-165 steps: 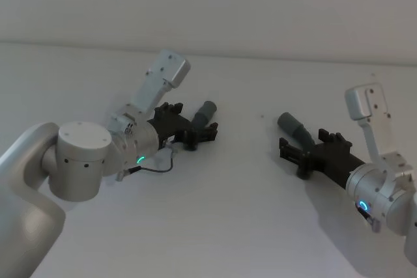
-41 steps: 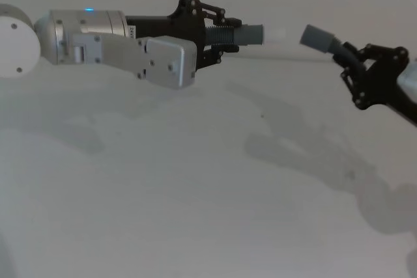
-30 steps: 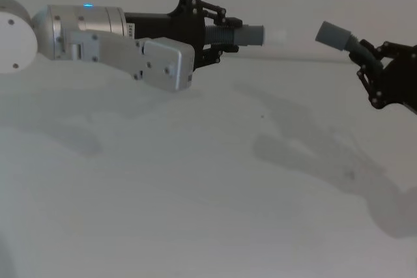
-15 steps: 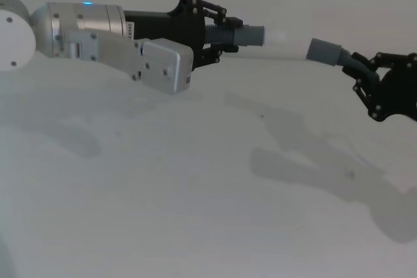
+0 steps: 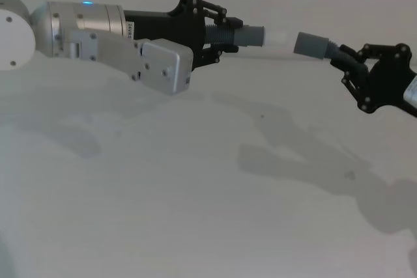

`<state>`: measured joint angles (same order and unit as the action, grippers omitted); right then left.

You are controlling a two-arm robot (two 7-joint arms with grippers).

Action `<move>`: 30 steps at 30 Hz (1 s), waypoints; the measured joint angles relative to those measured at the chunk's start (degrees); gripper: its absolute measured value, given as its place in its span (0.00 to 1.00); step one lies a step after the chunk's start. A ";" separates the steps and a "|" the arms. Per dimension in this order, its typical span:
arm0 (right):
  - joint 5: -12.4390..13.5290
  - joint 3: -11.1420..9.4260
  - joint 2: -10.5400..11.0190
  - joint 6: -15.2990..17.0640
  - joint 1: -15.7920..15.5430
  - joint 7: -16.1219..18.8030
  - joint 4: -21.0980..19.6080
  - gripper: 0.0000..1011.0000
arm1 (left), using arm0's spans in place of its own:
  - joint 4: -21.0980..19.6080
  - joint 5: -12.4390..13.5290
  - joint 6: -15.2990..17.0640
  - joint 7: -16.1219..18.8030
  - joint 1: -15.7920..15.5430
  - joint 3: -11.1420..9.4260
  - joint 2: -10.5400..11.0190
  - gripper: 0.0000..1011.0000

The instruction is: Use both hands to pick up one end of the pipe from the table, align the ends, and insert them.

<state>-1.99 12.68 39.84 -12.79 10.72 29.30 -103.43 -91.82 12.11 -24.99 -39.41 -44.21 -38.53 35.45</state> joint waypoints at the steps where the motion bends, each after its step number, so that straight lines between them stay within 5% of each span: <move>1: 0.00 0.08 -0.01 0.02 0.13 0.02 0.01 0.17 | 0.00 0.01 -0.01 -0.01 -0.01 0.00 0.01 0.34; 30: 1.12 2.12 1.26 -0.57 3.04 1.10 -0.35 0.17 | 0.00 0.03 -0.11 -0.03 -0.07 0.00 0.01 0.34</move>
<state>-0.87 14.79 41.09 -13.36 13.76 30.40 -103.77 -91.82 12.14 -25.10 -39.44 -44.28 -38.52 35.46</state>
